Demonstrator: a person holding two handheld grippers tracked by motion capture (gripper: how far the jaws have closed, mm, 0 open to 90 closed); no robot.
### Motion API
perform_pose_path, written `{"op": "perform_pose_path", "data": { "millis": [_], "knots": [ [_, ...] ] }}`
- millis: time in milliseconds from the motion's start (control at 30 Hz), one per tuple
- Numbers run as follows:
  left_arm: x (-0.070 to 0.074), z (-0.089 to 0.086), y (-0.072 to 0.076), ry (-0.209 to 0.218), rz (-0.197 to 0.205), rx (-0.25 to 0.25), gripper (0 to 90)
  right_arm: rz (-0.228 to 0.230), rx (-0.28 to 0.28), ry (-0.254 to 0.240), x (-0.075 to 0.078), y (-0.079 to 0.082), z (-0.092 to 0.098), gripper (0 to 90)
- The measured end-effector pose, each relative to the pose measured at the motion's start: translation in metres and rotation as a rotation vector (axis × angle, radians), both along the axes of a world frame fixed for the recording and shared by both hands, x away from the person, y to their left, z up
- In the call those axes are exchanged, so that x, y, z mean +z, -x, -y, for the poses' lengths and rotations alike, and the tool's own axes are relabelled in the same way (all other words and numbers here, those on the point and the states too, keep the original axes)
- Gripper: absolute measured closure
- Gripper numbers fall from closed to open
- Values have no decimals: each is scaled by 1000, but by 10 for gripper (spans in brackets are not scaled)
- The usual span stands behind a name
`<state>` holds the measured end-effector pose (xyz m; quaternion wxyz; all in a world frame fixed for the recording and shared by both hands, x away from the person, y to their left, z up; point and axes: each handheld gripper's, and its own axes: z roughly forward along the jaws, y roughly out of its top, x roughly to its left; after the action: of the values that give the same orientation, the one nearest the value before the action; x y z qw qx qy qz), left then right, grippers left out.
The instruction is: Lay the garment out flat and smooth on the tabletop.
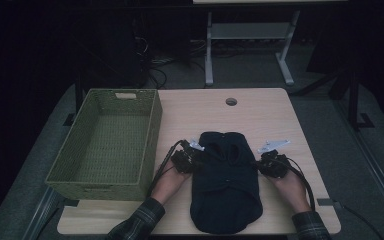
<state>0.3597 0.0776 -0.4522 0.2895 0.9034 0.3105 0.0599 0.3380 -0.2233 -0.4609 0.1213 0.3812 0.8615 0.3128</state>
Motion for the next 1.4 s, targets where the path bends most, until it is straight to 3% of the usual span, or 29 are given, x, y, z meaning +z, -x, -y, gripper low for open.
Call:
{"op": "perform_pose_path", "data": {
  "millis": [167,200,367,400,467,567,600,700,767,933,967,1033,1100,1167,1267,1400],
  "knots": [
    [7,-4,-4,30,20,11,874,22,20,-44,8,0,3,900],
    [10,-5,-6,38,16,13,845,38,28,-81,12,-3,6,881],
    [20,-10,-15,86,25,29,775,13,40,-72,14,-12,7,802],
    [23,-10,-19,75,37,40,724,28,38,-79,14,-16,8,772],
    [26,-10,-24,73,43,48,673,7,34,-83,14,-22,9,720],
    [29,-9,-29,73,53,62,641,-6,30,-82,16,-27,10,687],
    [31,-9,-31,72,64,71,613,9,17,-94,20,-30,12,668],
    [38,-9,-42,85,94,95,585,3,14,-91,26,-39,12,617],
    [39,-9,-48,83,91,104,559,-8,16,-92,31,-47,12,591],
    [44,-7,-59,85,107,112,532,0,10,-99,36,-58,11,567],
    [46,-5,-65,89,118,116,529,13,3,-122,38,-64,11,562],
    [47,-2,-73,90,122,121,519,6,-4,-116,38,-73,9,551],
    [47,-2,-77,80,123,117,502,22,-8,-144,38,-80,8,545],
    [46,0,-85,74,130,126,486,-3,-9,-133,36,-89,5,522],
    [37,4,-99,58,132,132,476,31,-22,-157,32,-97,1,534],
    [25,6,-109,57,115,146,459,-2,-40,-133,25,-111,-2,529]
  ]
}}
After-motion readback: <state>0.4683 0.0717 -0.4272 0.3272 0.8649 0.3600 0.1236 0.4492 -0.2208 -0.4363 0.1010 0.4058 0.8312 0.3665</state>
